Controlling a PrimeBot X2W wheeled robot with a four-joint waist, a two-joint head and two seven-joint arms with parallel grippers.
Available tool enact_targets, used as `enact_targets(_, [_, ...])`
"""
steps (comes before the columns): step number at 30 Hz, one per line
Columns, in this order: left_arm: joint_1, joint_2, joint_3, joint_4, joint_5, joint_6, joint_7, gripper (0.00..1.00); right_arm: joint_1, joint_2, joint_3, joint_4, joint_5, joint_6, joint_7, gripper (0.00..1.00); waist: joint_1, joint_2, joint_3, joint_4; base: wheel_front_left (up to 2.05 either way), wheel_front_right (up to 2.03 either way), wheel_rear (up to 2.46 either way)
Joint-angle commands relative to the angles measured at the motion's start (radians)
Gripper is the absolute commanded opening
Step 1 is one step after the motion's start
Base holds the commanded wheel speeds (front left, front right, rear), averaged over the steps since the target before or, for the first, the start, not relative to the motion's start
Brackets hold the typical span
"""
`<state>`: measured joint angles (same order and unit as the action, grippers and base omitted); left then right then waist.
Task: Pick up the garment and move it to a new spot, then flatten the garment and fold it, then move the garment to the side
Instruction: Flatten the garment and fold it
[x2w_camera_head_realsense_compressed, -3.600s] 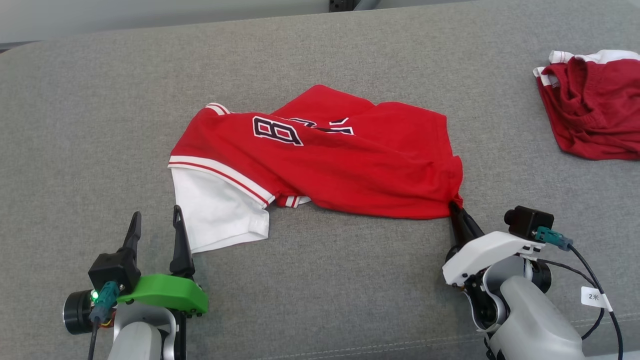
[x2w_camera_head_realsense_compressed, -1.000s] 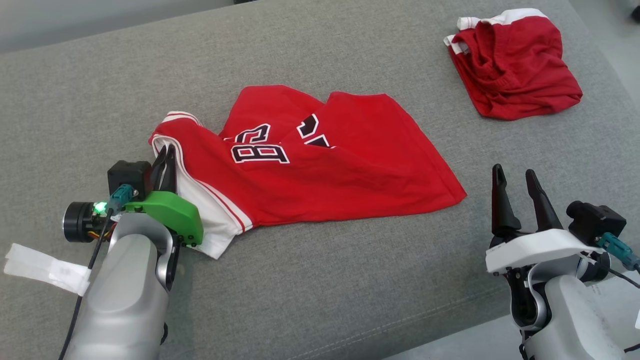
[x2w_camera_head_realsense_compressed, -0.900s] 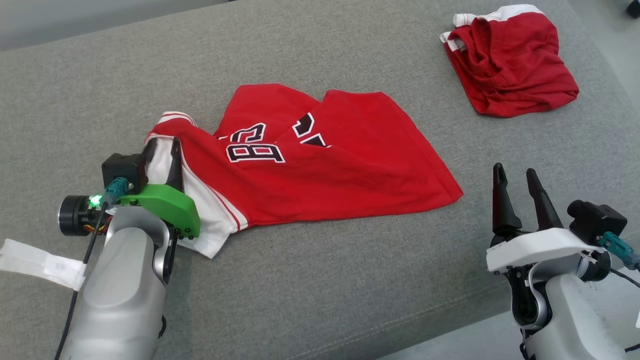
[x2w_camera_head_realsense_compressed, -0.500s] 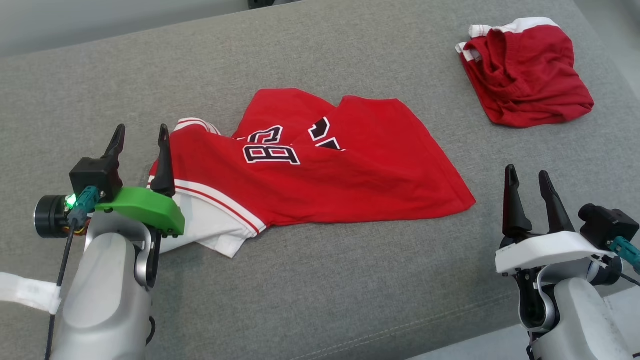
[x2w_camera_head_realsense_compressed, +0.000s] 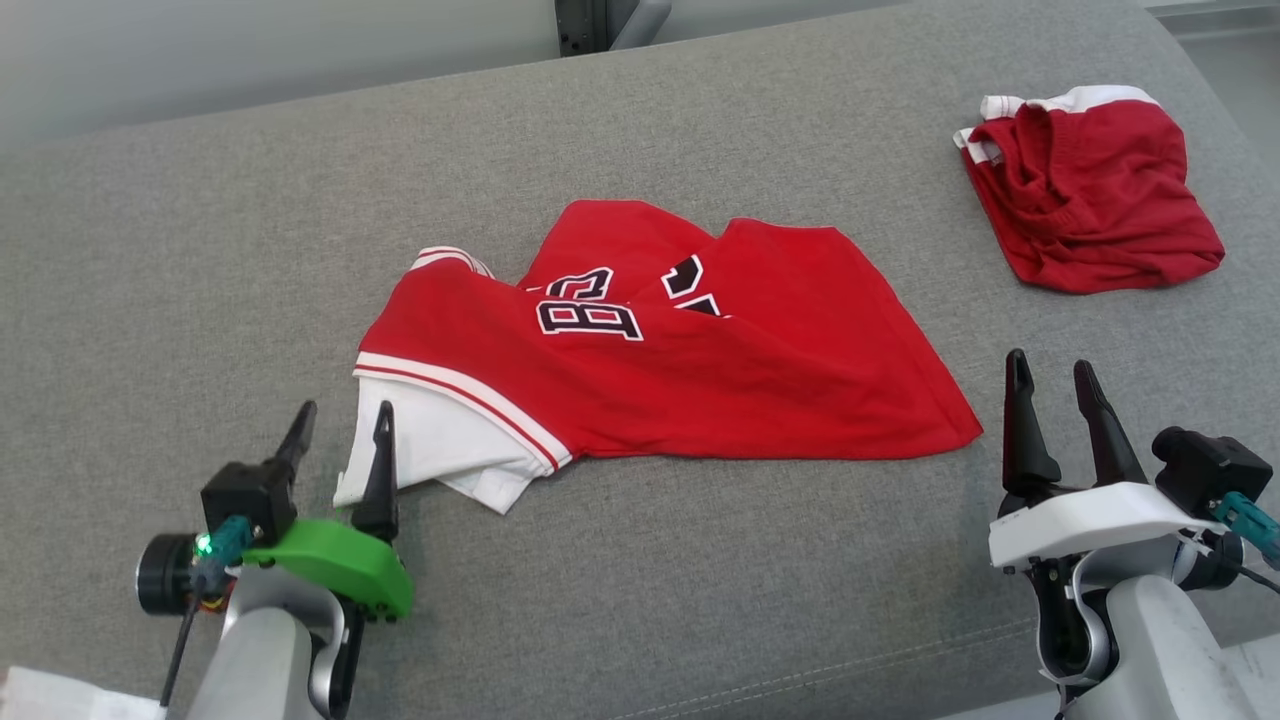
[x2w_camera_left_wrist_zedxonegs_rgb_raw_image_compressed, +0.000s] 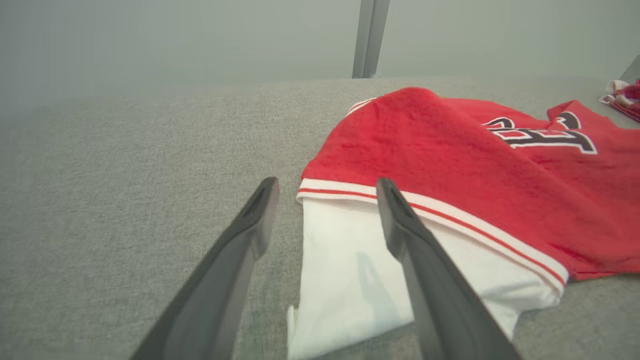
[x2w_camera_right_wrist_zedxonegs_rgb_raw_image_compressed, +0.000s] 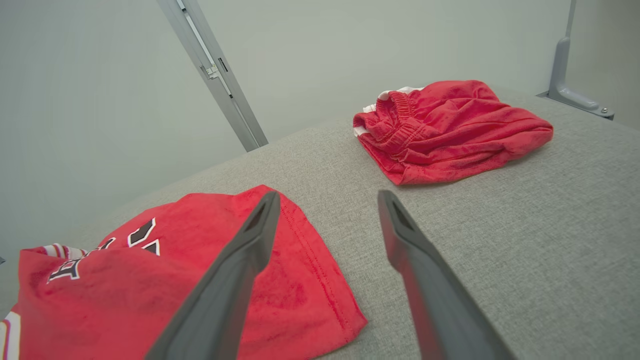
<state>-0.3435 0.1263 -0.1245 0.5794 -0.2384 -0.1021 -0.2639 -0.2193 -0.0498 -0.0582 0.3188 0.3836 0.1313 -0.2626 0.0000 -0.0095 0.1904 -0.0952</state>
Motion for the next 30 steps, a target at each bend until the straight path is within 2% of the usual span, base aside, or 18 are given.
enact_targets(1, [0.043, 0.0, -0.005, -0.014, -0.005, -0.004, 0.0, 1.0, 0.016, -0.002, -0.003, -0.001, -0.001, -0.001, -0.003, 1.0, 0.0, 0.0095, -0.003, 0.001, 0.0, 0.0, 0.0])
enact_targets(5, [0.119, -0.001, -0.02, -0.04, -0.017, -0.012, 0.007, 1.0, 0.029, -0.002, -0.012, -0.003, -0.005, -0.001, -0.003, 1.0, 0.0, 0.0095, -0.006, 0.005, 0.0, 0.0, 0.0])
enact_targets(9, [0.147, 0.021, -0.033, -0.04, -0.01, -0.009, 0.032, 1.0, 0.031, -0.002, -0.018, -0.004, -0.008, -0.001, -0.003, 1.0, 0.0, 0.0095, -0.004, 0.01, 0.0, 0.0, 0.0])
enact_targets(16, [0.099, 0.042, -0.049, 0.002, 0.0, -0.009, 0.056, 1.0, 0.012, -0.002, -0.006, 0.0, -0.001, -0.001, -0.002, 1.0, 0.0, 0.0095, 0.007, 0.006, 0.0, 0.0, 0.0])
enact_targets(30, [0.044, 0.06, -0.081, 0.047, 0.029, 0.005, 0.021, 1.0, 0.002, -0.002, -0.017, 0.012, 0.006, -0.001, -0.002, 1.0, 0.0, 0.0095, 0.018, -0.002, 0.0, 0.0, 0.0])
